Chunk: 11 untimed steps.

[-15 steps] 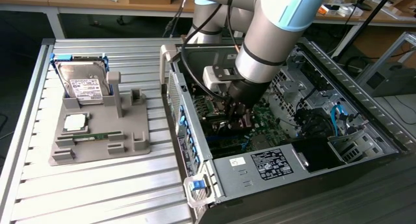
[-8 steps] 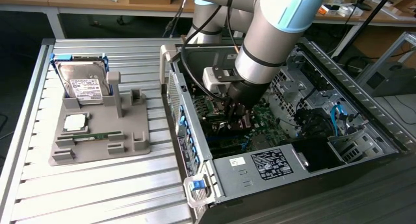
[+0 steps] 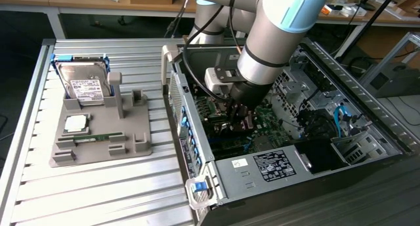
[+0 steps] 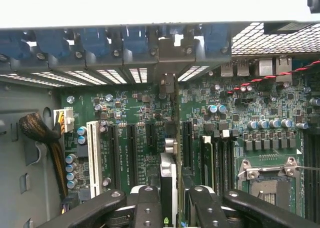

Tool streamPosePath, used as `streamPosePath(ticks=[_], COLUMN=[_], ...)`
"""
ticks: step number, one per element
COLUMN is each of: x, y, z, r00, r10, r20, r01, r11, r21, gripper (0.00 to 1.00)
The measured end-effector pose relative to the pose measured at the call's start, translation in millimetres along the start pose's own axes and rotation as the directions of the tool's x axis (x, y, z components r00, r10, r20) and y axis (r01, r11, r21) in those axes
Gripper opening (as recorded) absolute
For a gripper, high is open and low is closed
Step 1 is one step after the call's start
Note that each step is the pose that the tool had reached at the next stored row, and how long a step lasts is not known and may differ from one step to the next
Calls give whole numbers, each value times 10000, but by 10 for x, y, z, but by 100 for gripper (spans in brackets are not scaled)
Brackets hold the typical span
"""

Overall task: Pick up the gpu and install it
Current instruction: 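Insert the gpu into the slot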

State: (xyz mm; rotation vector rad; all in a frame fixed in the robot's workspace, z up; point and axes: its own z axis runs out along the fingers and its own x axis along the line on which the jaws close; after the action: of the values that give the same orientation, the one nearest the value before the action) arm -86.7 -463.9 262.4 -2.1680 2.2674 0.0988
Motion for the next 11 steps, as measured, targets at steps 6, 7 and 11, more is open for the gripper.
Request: streamPosePath(ticks=[6, 7, 11], x=[-2, -2, -1], y=[3, 2, 1], z=[-34, -34, -33], r00=[9998, 9997, 9994], r10=[10, 11, 13], r20=[-180, -245, -345], r01=[-9, -11, -13], r11=[10000, 10000, 10000], r21=[7, 11, 16], gripper=[27, 27, 27])
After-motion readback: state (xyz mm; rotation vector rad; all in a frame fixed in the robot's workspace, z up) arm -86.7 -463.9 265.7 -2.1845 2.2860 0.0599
